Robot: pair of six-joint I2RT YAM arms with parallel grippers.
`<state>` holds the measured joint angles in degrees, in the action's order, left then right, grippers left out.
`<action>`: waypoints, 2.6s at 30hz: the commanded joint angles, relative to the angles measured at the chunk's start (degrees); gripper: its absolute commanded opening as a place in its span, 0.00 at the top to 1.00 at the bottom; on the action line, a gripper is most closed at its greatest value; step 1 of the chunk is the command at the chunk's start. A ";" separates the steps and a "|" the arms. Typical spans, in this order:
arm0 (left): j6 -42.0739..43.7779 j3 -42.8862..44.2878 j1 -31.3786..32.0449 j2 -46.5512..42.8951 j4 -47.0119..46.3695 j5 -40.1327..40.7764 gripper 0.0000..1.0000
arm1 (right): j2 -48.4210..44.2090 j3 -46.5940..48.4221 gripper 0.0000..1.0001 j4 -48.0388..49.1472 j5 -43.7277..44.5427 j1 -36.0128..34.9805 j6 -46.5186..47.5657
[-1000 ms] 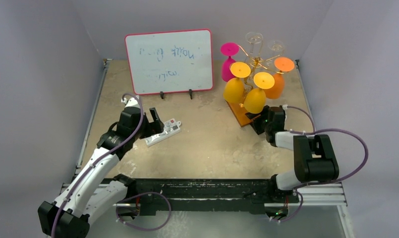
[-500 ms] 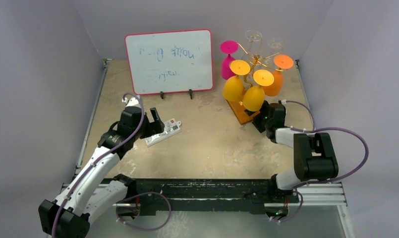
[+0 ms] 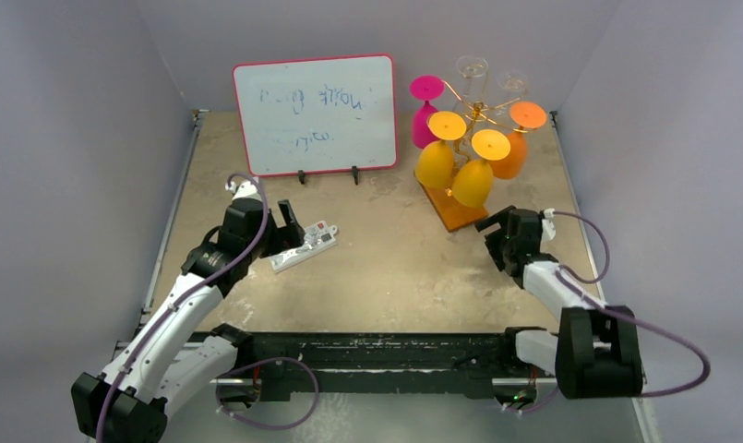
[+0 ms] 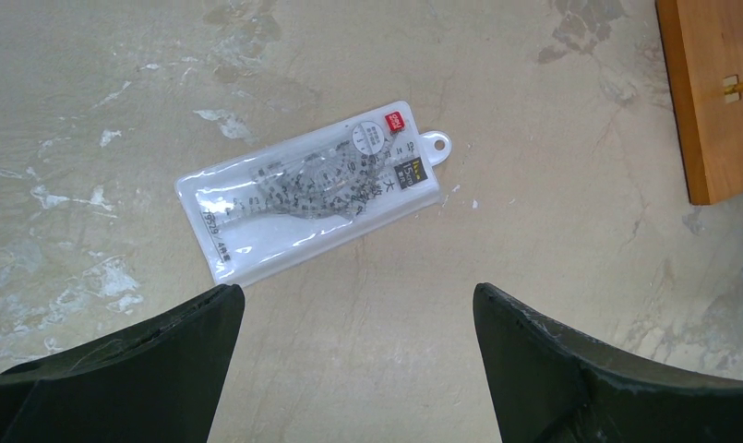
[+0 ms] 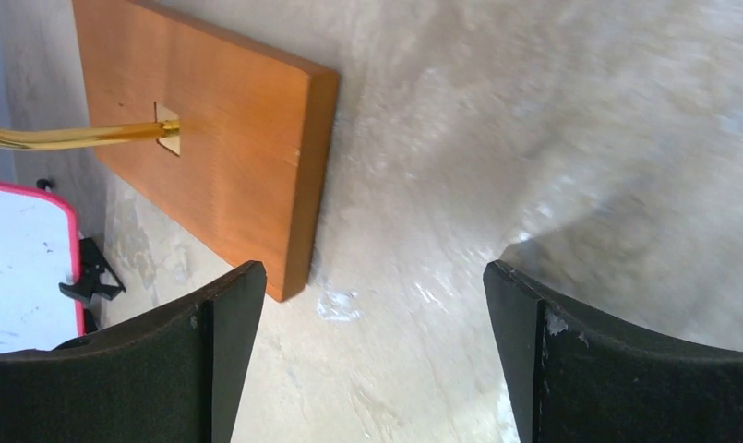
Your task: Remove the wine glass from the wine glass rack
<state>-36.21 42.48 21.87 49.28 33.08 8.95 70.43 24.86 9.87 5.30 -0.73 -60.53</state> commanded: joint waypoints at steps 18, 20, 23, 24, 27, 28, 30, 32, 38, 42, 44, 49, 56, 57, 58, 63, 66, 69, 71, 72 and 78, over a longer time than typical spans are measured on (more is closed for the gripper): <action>-6.98 -4.30 1.54 14.61 -24.49 -17.15 0.12 | -45.66 16.76 0.12 -41.57 13.80 0.20 8.48; -7.27 -3.98 4.25 17.33 -27.61 -16.13 0.12 | -46.03 20.04 0.12 -41.89 12.87 0.20 11.89; -5.86 -1.16 9.12 22.59 -28.16 -14.94 0.12 | -43.41 27.01 0.10 -44.17 13.63 0.18 16.15; -5.13 0.02 10.33 24.48 -27.10 -13.14 0.12 | -42.28 29.29 0.08 -43.96 12.50 0.20 18.44; -5.73 -0.73 11.00 28.54 -25.60 -6.24 0.15 | -38.18 34.74 0.06 -40.03 2.37 0.20 29.45; -6.13 -1.51 11.00 29.19 -26.23 -4.03 0.15 | -36.27 36.70 0.06 -40.27 0.25 0.20 30.57; -5.81 -2.12 11.00 30.34 -26.73 -2.78 0.15 | -31.55 40.78 0.06 -42.86 -0.75 0.21 30.82; -4.66 -1.45 10.99 31.38 -25.20 -0.46 0.15 | -27.64 43.90 0.07 -45.27 0.22 0.20 30.97; -4.45 -1.29 3.81 31.79 -21.42 1.74 0.14 | -19.78 50.10 0.08 -46.02 5.11 0.25 31.26; -3.63 -1.62 -0.75 32.55 -19.77 2.64 0.13 | -16.10 53.34 0.07 -44.15 2.02 0.83 30.97; -4.00 -1.26 -0.90 32.49 -18.65 3.96 0.13 | -14.97 54.49 0.06 -43.43 -0.32 2.17 30.66; -6.36 -2.42 -2.78 29.44 -17.37 7.09 0.12 | -12.10 56.80 0.05 -45.26 -5.22 8.86 32.47; -6.22 -4.66 -2.84 20.20 -20.87 1.26 0.11 | -14.31 53.34 0.07 -39.70 -21.62 10.58 28.95; -6.38 -5.33 -2.75 19.01 -23.77 -2.64 0.11 | -14.95 52.09 0.07 -37.96 -24.42 10.58 27.34; -7.17 -5.81 -2.65 18.38 -26.24 -7.45 0.11 | -15.84 50.72 0.07 -36.40 -26.16 10.58 26.23; -4.59 -1.60 3.91 20.43 -26.06 -11.58 0.09 | -20.37 44.90 0.10 -28.67 -29.51 10.58 20.56; -3.34 1.10 8.10 21.16 -23.46 -9.71 0.09 | -19.27 43.73 0.14 -25.47 -34.71 10.57 18.98; -3.55 1.46 8.63 18.90 -22.60 -9.21 0.09 | -17.08 43.84 0.19 -25.53 -36.76 10.58 18.79; -3.31 1.11 8.63 15.75 -21.06 -5.91 0.07 | -15.94 43.75 0.22 -25.71 -36.93 10.58 18.88; -2.98 0.97 8.65 14.05 -19.86 -3.81 0.06 | -15.60 43.44 0.25 -25.34 -37.24 10.58 18.81; 0.99 3.08 8.62 1.31 -8.37 9.31 0.01 | -14.08 41.53 0.36 -22.31 -34.26 10.58 16.76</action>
<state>-38.85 41.67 30.79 57.80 17.89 8.69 56.64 66.83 -17.91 -29.65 9.72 -41.85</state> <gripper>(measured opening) 0.979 0.672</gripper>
